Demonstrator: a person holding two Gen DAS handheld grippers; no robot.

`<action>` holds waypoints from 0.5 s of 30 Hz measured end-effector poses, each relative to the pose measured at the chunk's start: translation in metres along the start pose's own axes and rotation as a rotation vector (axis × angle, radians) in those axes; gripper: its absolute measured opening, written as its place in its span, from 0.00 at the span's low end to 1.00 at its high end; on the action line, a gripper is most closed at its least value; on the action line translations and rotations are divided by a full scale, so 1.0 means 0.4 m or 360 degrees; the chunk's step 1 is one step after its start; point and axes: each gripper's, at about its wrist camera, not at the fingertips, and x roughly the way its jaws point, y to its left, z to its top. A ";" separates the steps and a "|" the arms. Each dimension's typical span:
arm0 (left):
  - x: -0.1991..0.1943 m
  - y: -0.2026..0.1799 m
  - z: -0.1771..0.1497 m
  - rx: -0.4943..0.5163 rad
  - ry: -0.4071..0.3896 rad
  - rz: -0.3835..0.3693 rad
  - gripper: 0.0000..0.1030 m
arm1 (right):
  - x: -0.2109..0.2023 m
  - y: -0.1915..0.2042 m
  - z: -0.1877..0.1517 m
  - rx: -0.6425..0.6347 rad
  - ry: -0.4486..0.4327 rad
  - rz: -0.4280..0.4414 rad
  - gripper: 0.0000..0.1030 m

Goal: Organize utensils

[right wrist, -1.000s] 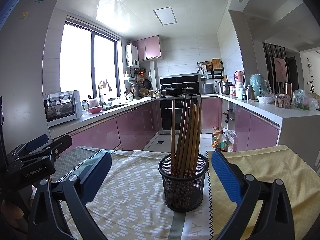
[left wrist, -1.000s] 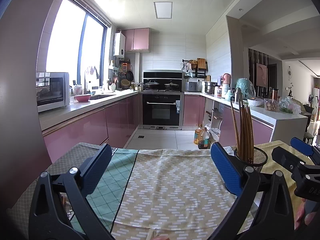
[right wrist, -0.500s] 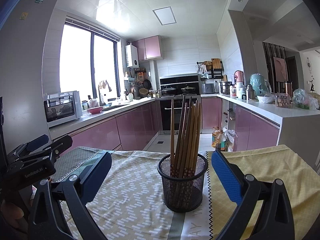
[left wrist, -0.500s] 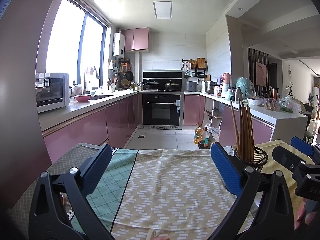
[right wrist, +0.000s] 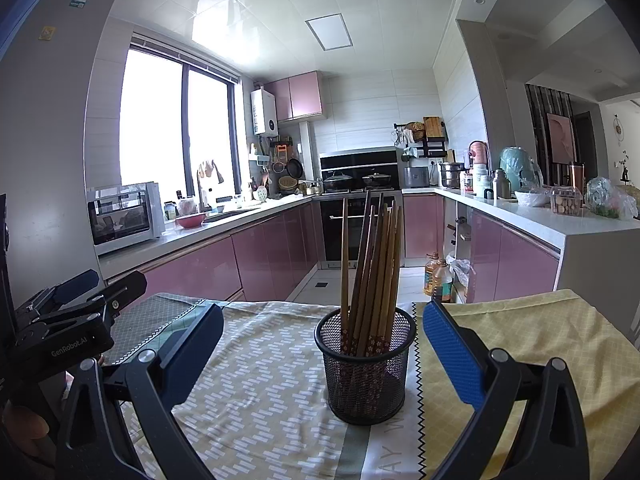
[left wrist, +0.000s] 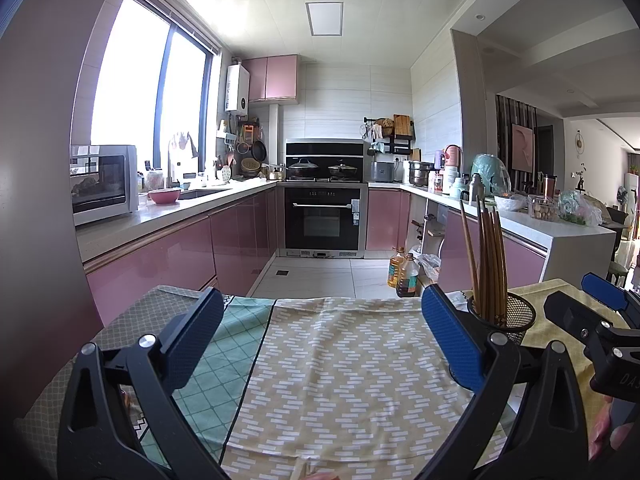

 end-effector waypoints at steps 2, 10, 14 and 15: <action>0.001 0.000 -0.002 0.0001 0.0000 0.0001 0.95 | 0.000 -0.001 0.000 0.0001 0.0001 0.0002 0.94; 0.001 -0.001 0.000 0.0001 0.0000 0.0001 0.95 | 0.001 0.000 -0.001 -0.0001 0.0001 -0.0002 0.94; 0.001 -0.001 0.000 0.0001 0.0000 0.0001 0.95 | 0.000 0.000 -0.001 -0.0004 0.0000 -0.0003 0.94; 0.001 -0.001 0.001 0.0000 -0.0001 0.0001 0.95 | 0.000 0.000 -0.001 -0.0002 -0.0001 -0.0001 0.94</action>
